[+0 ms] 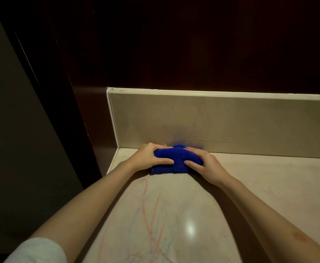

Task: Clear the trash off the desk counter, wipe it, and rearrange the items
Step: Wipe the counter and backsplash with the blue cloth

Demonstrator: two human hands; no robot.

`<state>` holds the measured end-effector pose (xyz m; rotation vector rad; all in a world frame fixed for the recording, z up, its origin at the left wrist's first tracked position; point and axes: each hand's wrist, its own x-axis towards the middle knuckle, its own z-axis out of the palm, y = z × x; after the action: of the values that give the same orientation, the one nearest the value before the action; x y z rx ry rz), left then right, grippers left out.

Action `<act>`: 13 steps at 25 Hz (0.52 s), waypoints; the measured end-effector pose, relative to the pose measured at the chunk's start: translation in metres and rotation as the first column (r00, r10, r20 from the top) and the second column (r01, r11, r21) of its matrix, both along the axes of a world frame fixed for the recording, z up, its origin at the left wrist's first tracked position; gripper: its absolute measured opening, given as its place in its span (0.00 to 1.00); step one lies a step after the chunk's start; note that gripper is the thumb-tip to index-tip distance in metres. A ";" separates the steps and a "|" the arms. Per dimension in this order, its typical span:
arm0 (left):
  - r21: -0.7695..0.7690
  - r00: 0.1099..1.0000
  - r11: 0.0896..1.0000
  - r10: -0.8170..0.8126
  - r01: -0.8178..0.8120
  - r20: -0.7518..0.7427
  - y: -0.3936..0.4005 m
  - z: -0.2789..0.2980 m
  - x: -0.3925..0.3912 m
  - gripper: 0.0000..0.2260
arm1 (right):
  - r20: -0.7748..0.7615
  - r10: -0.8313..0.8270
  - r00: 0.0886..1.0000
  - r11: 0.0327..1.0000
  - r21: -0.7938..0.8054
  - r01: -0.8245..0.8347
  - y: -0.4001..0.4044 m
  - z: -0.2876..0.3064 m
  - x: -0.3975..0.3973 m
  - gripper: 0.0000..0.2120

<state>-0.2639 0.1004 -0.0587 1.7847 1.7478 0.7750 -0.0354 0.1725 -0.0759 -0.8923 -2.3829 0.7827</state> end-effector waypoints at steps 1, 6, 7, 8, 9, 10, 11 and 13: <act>-0.005 1.000 1.000 0.002 -0.002 0.000 -0.003 0.000 0.001 0.24 | 0.010 -0.004 1.000 1.000 0.009 0.004 -0.003 0.000 0.001 0.20; 0.008 0.999 1.000 -0.016 0.016 0.034 -0.034 0.005 0.014 0.20 | -0.005 -0.008 1.000 1.000 0.017 0.008 -0.033 -0.006 0.011 0.19; 0.009 0.999 1.000 -0.014 0.013 0.030 -0.043 0.007 0.018 0.20 | -0.006 -0.005 1.000 1.000 0.019 0.005 -0.040 -0.006 0.014 0.18; 0.003 1.000 1.000 -0.012 0.012 0.026 -0.052 0.007 0.021 0.19 | -0.005 -0.002 1.000 1.000 0.021 0.002 -0.047 -0.006 0.016 0.18; -0.009 1.000 1.000 -0.008 0.009 0.025 -0.060 0.006 0.023 0.19 | -0.007 0.002 1.000 1.000 0.020 -0.002 -0.054 -0.006 0.019 0.17; -0.018 1.000 1.000 -0.006 0.007 0.030 -0.069 0.006 0.026 0.20 | -0.014 0.011 1.000 1.000 0.021 -0.011 -0.063 -0.005 0.021 0.17; -0.022 0.999 1.000 -0.005 0.005 0.035 -0.078 0.006 0.028 0.20 | -0.022 0.021 1.000 1.000 0.022 -0.021 -0.072 -0.004 0.024 0.17; -0.026 1.000 1.000 -0.001 0.001 0.028 -0.098 0.006 0.032 0.20 | -0.030 0.034 0.999 0.999 0.027 -0.033 -0.095 -0.003 0.030 0.16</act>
<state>-0.2315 0.0028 -0.0529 1.7494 1.7308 0.7704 -0.0051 0.0777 -0.0793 -0.8258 -2.3816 0.7701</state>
